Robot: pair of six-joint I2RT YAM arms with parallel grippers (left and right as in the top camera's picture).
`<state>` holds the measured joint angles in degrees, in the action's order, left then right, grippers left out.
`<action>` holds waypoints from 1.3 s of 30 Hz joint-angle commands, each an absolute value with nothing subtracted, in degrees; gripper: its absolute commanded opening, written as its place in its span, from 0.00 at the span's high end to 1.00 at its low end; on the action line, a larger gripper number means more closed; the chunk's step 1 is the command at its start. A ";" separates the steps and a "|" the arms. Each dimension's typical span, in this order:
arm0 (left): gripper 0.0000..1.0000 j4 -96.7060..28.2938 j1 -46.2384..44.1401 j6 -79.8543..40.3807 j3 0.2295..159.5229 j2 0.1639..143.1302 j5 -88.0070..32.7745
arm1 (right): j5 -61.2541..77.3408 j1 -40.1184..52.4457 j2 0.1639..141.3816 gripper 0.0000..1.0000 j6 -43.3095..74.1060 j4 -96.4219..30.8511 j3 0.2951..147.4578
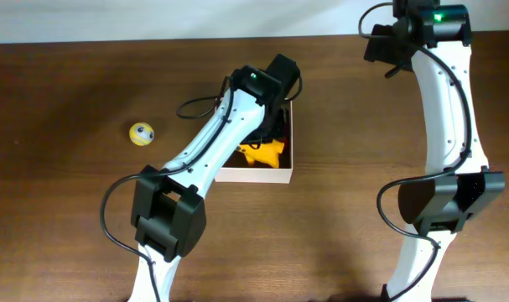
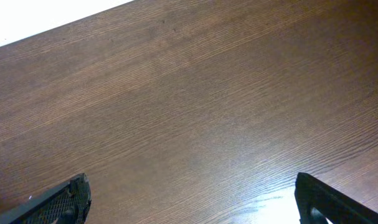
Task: Pack container
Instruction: 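Lift the orange toy and carry it right over the box, then lower the orange toy into the box's front and release it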
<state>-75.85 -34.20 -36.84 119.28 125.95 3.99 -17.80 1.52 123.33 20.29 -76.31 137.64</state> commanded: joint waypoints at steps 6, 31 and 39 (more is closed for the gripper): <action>0.95 -74.74 -34.52 -38.57 120.27 126.10 3.92 | -18.48 1.10 123.15 0.01 19.94 -76.27 137.38; 0.98 -73.76 -35.75 -41.30 123.76 126.04 10.55 | -18.48 1.10 123.15 0.01 19.94 -76.29 137.38; 0.98 -80.23 -36.82 -41.36 127.98 125.99 10.39 | -18.48 1.10 123.15 0.01 19.94 -76.27 137.38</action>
